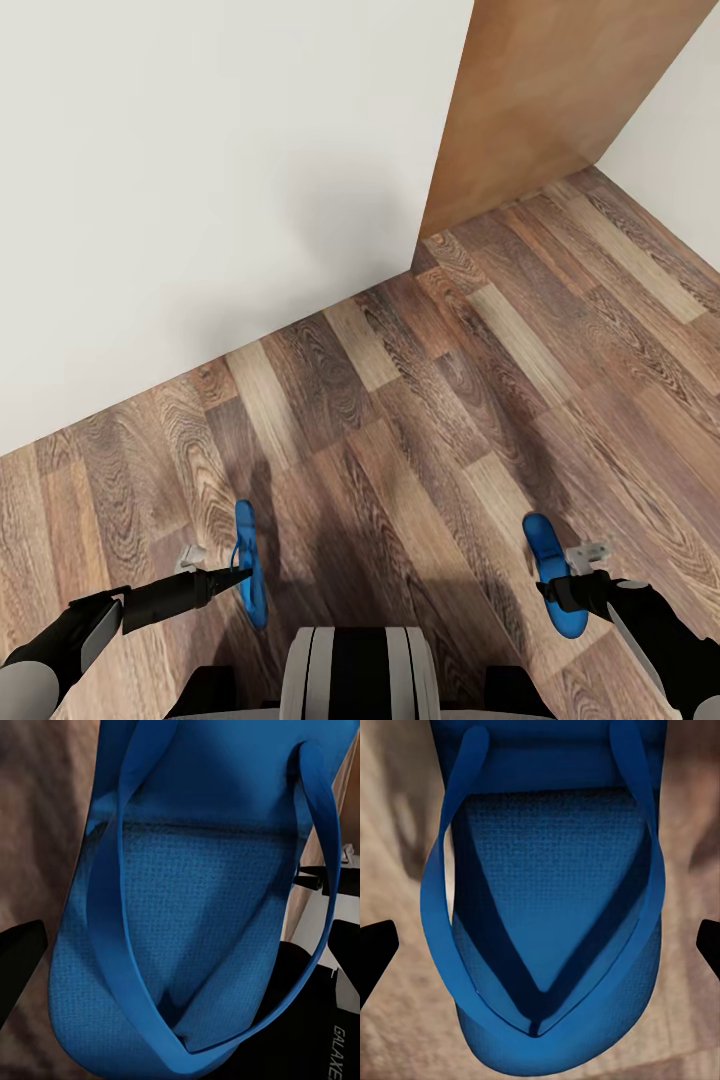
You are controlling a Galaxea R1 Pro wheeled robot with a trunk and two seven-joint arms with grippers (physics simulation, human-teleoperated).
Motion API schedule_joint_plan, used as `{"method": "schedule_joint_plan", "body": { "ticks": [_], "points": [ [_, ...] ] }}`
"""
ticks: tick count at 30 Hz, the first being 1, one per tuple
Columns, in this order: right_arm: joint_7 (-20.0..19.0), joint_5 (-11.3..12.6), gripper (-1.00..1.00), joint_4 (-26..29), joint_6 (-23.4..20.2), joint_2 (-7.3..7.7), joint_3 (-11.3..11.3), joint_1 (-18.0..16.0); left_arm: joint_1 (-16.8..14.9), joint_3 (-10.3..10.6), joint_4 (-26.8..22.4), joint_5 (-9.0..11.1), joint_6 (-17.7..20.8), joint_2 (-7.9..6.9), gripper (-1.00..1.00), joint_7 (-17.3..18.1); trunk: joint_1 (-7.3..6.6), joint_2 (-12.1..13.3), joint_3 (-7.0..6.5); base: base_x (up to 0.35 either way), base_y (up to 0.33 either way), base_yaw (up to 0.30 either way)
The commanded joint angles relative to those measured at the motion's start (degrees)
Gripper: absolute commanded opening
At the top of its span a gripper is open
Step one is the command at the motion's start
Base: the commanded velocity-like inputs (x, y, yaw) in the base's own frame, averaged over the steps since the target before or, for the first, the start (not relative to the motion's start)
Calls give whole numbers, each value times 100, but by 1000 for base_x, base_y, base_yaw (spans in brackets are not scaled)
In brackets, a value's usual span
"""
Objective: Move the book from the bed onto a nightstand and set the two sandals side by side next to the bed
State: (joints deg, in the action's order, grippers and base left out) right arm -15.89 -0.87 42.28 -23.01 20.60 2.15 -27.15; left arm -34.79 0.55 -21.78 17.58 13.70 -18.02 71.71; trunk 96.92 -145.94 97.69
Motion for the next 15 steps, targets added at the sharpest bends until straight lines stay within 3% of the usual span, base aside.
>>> {"method": "schedule_joint_plan", "body": {
  "ticks": [1, 6, 7, 15],
  "points": [
    [-11, -10, 100, 9, -28, 5, 13, -1, -1, 6, -1, 27, 61, -1, -100, 19, -1, -1, 3, 0, 0, 0],
    [-9, -10, 100, 9, -28, 5, 13, -1, -1, 6, -1, 27, 59, -1, -100, 19, -1, -1, 3, 0, 0, 0],
    [-6, -10, -100, 12, -28, 5, 13, -1, -1, 6, 0, 27, 59, -4, -100, 19, -1, -1, 3, 0, 0, 0],
    [8, -12, -100, 17, -28, 5, 13, -1, -1, 6, 1, 27, 62, -1, -100, 19, -1, -1, 3, 0, 0, 0]
  ]
}}
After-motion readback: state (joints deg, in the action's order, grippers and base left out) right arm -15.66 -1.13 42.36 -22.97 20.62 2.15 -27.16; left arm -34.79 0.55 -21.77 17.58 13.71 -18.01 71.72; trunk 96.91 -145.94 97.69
